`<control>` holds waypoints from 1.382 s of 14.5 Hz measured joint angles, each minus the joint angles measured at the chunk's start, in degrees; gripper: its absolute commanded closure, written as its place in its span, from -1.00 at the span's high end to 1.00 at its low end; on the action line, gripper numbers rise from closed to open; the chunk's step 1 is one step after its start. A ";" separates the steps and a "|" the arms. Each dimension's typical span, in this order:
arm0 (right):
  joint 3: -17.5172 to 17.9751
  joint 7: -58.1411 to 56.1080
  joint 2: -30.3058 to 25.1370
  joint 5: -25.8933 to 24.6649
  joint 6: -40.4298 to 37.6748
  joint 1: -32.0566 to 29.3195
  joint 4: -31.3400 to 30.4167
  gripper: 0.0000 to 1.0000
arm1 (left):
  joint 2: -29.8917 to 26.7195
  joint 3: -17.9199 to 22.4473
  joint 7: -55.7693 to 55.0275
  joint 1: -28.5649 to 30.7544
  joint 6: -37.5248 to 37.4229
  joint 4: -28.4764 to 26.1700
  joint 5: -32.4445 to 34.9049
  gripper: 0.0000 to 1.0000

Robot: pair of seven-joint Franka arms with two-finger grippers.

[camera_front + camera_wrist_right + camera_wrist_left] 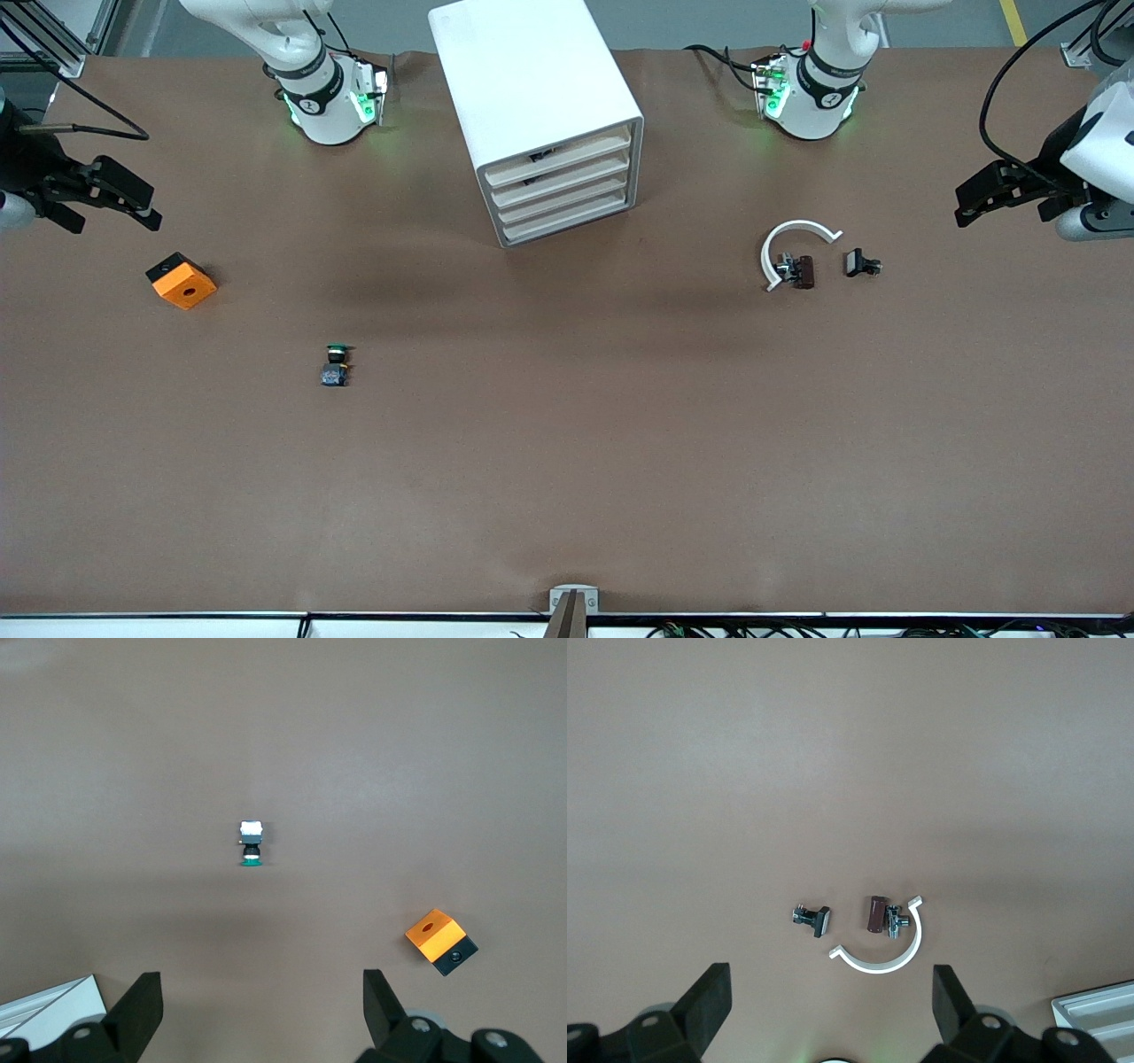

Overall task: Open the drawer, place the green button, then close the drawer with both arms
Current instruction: 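Reach the left gripper toward the white cabinet's drawer handle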

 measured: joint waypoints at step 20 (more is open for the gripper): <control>0.02 0.00 0.11 0.00 0.00 0.00 0.59 1.00 | 11.36 -3.39 -18.34 -3.49 2.47 0.07 -7.98 1.00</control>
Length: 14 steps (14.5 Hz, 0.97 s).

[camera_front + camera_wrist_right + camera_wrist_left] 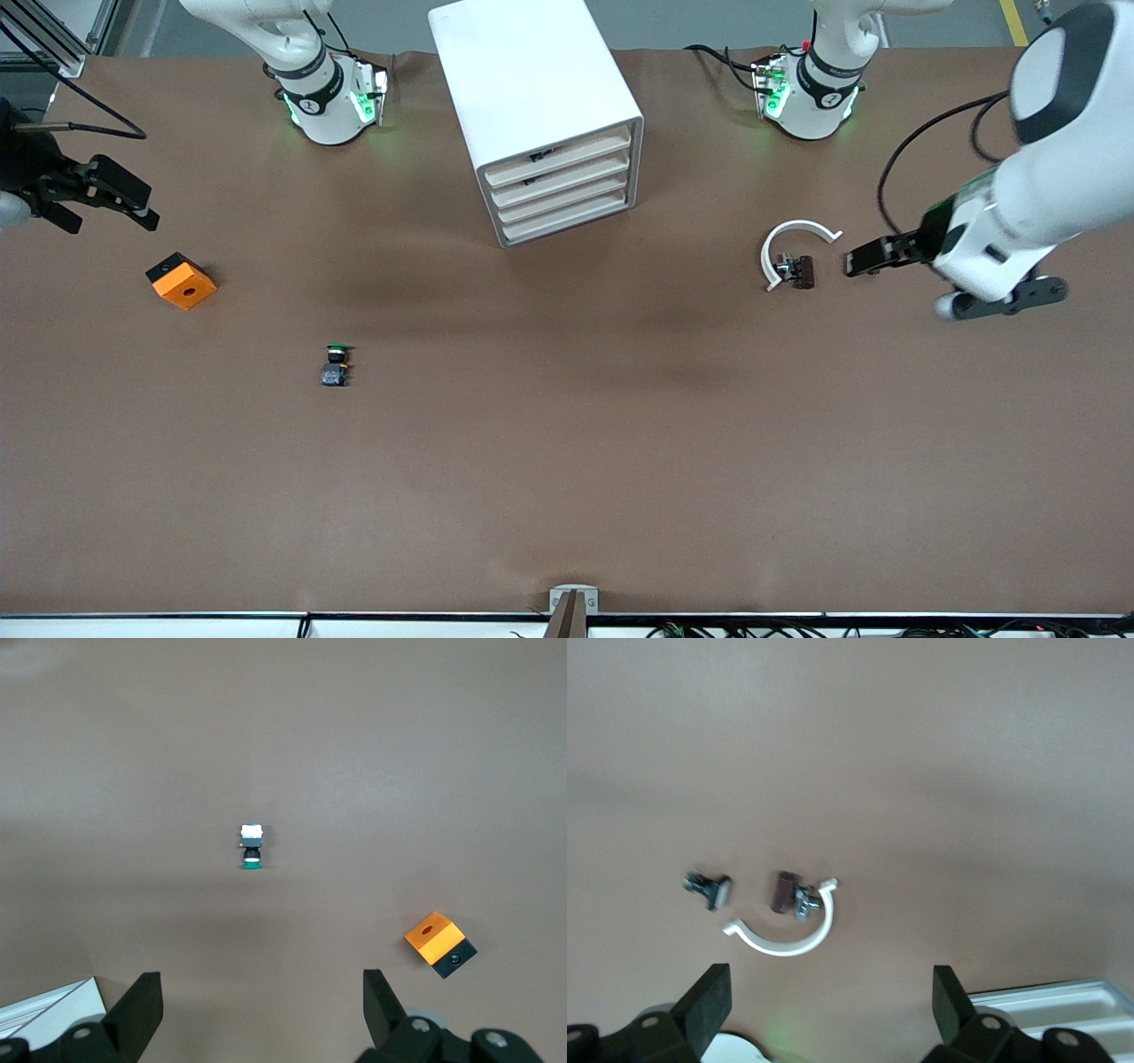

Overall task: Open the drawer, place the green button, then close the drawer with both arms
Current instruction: 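Reach the left gripper toward the white cabinet's drawer handle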

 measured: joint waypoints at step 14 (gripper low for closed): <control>0.19 0.00 3.86 0.00 0.40 0.00 0.35 1.00 | 24.47 -1.33 -49.47 -9.61 3.07 6.36 -13.29 1.00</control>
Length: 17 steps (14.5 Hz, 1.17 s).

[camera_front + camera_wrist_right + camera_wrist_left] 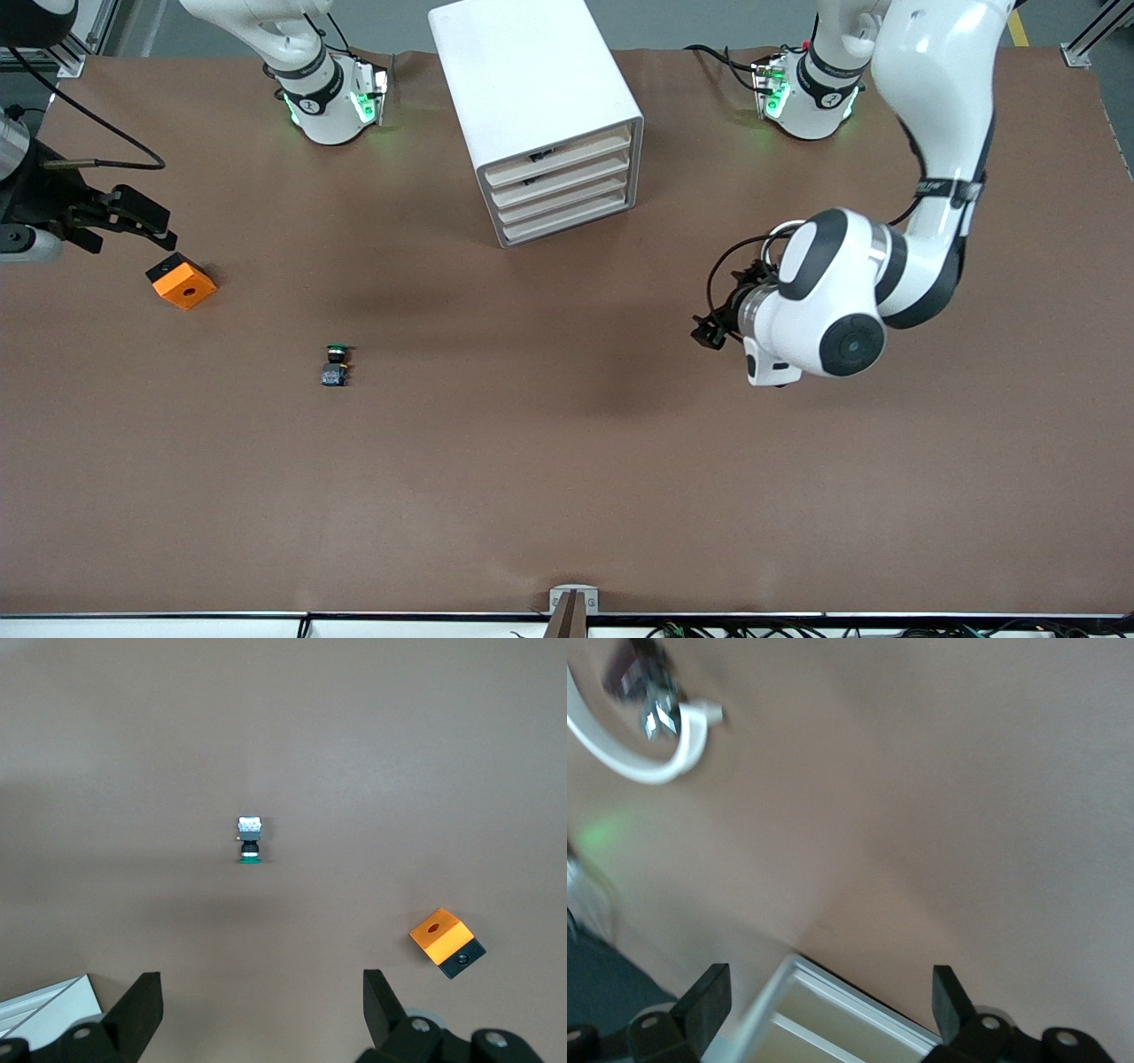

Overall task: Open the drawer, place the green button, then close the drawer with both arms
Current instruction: 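Reach the left gripper toward the white cabinet's drawer handle, then grasp the drawer handle with the left gripper while the right gripper grasps the button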

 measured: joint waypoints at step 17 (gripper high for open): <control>0.46 4.63 18.87 -0.05 9.76 2.94 0.39 1.00 | 15.64 0.03 -19.93 -0.23 -0.39 0.89 -23.31 1.00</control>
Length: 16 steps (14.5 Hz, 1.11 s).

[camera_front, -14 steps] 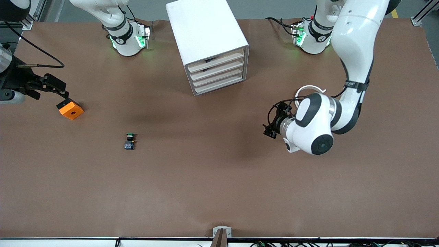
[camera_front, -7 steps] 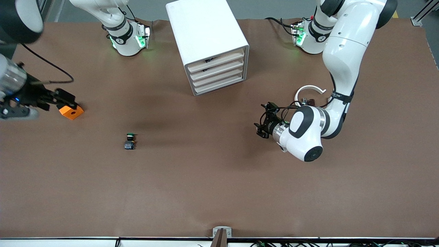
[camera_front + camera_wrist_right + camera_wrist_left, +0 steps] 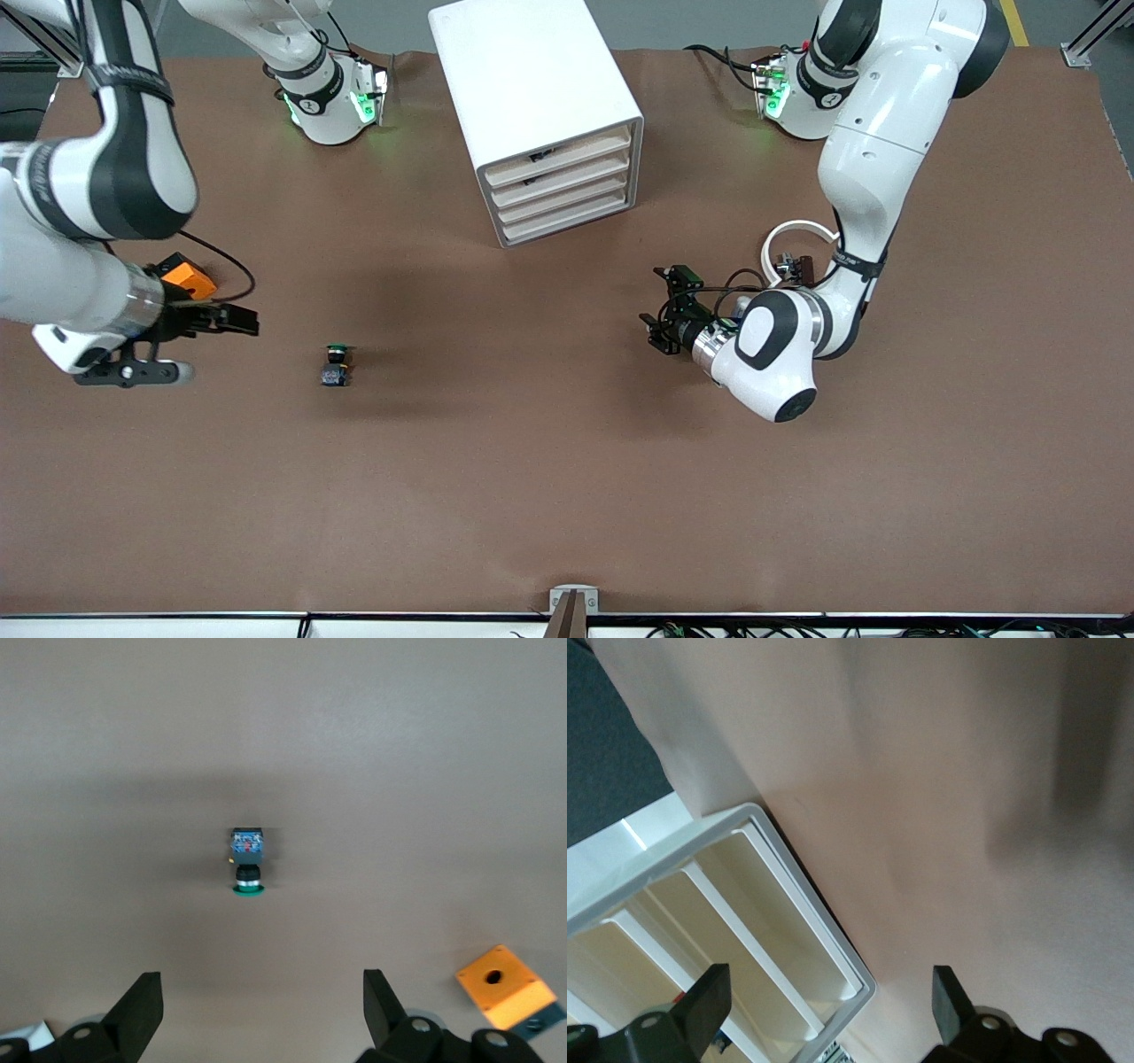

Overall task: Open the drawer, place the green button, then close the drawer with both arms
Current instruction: 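Grasp the drawer handle with the left gripper while the right gripper grasps the button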

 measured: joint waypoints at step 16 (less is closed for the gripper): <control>-0.38 5.00 17.18 -4.34 31.58 3.33 -11.08 1.00 | 2.99 -0.38 -23.11 -12.11 -3.16 0.00 -12.12 0.27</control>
